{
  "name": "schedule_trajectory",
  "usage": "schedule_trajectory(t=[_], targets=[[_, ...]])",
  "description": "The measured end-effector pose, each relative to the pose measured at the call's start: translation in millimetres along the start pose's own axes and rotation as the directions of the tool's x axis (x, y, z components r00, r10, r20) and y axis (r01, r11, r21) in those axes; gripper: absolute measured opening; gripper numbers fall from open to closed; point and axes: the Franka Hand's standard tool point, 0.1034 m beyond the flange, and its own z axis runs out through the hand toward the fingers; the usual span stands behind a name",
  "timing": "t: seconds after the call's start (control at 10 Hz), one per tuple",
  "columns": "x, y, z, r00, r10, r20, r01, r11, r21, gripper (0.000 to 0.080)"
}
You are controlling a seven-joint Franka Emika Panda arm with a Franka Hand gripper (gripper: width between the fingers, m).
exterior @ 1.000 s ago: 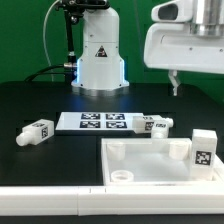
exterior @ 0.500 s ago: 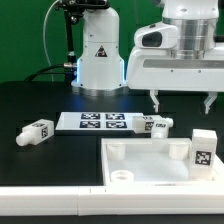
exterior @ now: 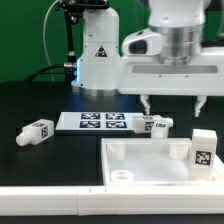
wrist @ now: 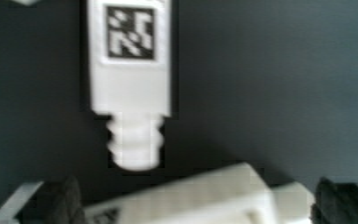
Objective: Assemble square table
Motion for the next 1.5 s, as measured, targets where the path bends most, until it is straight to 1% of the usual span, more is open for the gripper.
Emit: schedule_trajectory(t=[0.1, 0.2, 0.3, 0.5, 0.6, 0.7, 0.8, 1.0, 1.1, 1.2, 1.3, 1.4, 1.5], targets=[[-10.7, 7.7, 11.4, 1.0, 0.02, 0.024, -0.02, 1.0, -0.001, 0.0649], [-14.4, 9.5, 15.7, 0.999, 0.032, 0.042, -0.032, 1.0, -0.002, 0.0649], [-12.6, 8.4, 14.2, 0.999, 0.03, 0.038, -0.03, 1.0, 0.0, 0.0649], [-13.7, 9.4, 16.1, 0.999, 0.032, 0.041, -0.032, 0.999, -0.003, 0.0649], [-16.1, 12.1, 23.0, 0.997, 0.052, 0.05, -0.052, 0.999, -0.002, 0.0649], [-19.8, 13.9, 33.0, 0.997, 0.052, 0.056, -0.051, 0.999, -0.013, 0.0649], [-22.3, 12.8, 39.8, 0.997, 0.046, 0.056, -0.045, 0.999, -0.019, 0.0649], [-21.6, 14.0, 47.1, 0.998, 0.044, 0.046, -0.042, 0.999, -0.027, 0.0649], [-21.4, 14.4, 47.1, 0.998, 0.044, 0.046, -0.043, 0.999, -0.027, 0.0649], [-21.4, 14.5, 47.2, 0.998, 0.045, 0.047, -0.043, 0.999, -0.027, 0.0522], [-21.4, 14.7, 47.3, 0.998, 0.045, 0.047, -0.044, 0.999, -0.027, 0.0335], [-21.3, 14.6, 47.2, 0.998, 0.045, 0.046, -0.044, 0.999, -0.027, 0.0335], [-21.2, 14.6, 47.3, 0.998, 0.045, 0.046, -0.044, 0.999, -0.027, 0.0282]])
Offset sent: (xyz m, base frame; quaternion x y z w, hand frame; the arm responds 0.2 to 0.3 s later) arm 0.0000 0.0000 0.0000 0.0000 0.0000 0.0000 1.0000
